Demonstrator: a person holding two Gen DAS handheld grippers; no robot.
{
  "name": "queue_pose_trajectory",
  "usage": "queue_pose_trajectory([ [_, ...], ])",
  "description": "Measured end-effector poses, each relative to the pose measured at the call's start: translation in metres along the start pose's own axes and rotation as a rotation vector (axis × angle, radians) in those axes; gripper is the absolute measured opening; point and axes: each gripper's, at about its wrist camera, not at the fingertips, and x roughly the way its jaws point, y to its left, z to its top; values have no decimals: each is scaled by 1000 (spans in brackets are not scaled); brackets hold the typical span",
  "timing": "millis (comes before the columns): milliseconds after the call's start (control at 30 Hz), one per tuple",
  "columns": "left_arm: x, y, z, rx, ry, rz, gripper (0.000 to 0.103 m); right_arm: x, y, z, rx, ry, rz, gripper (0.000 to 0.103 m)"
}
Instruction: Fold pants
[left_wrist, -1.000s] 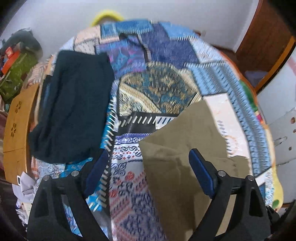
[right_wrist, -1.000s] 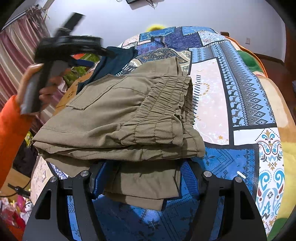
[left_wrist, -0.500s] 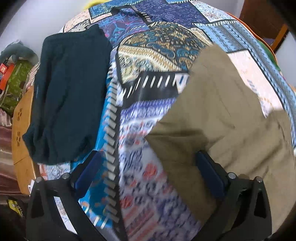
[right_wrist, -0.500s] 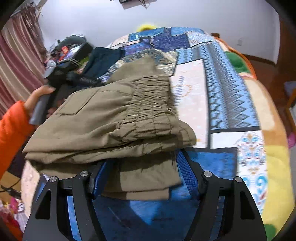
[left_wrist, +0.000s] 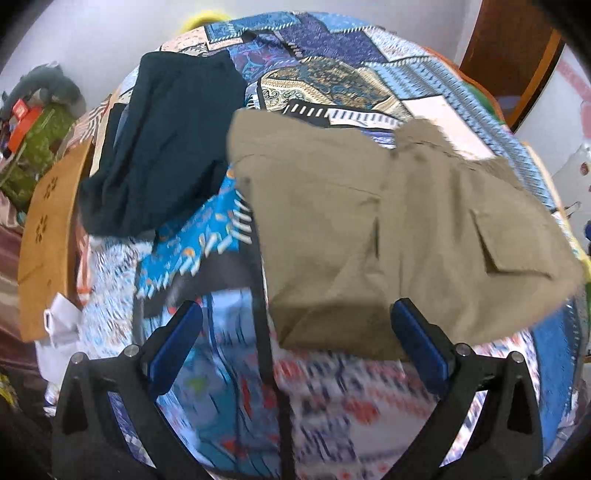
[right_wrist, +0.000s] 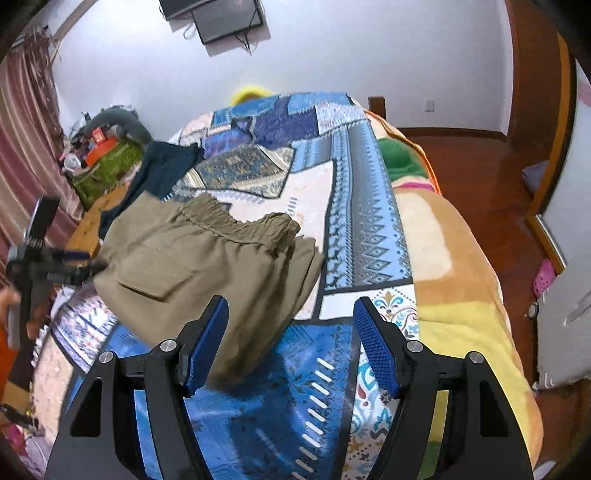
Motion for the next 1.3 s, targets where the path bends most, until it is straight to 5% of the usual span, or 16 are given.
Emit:
queue_pose_trajectory([
  [233, -7, 4, -8, -58, -45, -24, 103, 18, 22, 9, -3, -5, 108, 64],
  [333, -8, 13, -10, -78, -55, -11, 102, 38, 31, 8, -4, 33, 147, 45],
  [467, -8, 28, -16, -109, -60, -14, 102, 70, 36, -8, -35, 125, 133, 36],
  [633, -13, 47, -24, -161, -89, 156, 99, 70, 34, -12, -45, 129, 134, 34],
  [767, -20, 63, -25, -181, -85, 152, 94, 69, 40, -10, -82, 136, 115, 35],
  [1033, -48, 36, 14, -51, -204, 100, 95, 53, 41, 19, -133, 94, 105, 36],
  [1200, -12, 34, 51, -70, -139, 22, 95, 66, 47, 42, -153, 68, 112, 37],
  [1300, 17, 41, 59, -70, -90, 83, 95, 92, 46, 43, -124, 113, 114, 39],
])
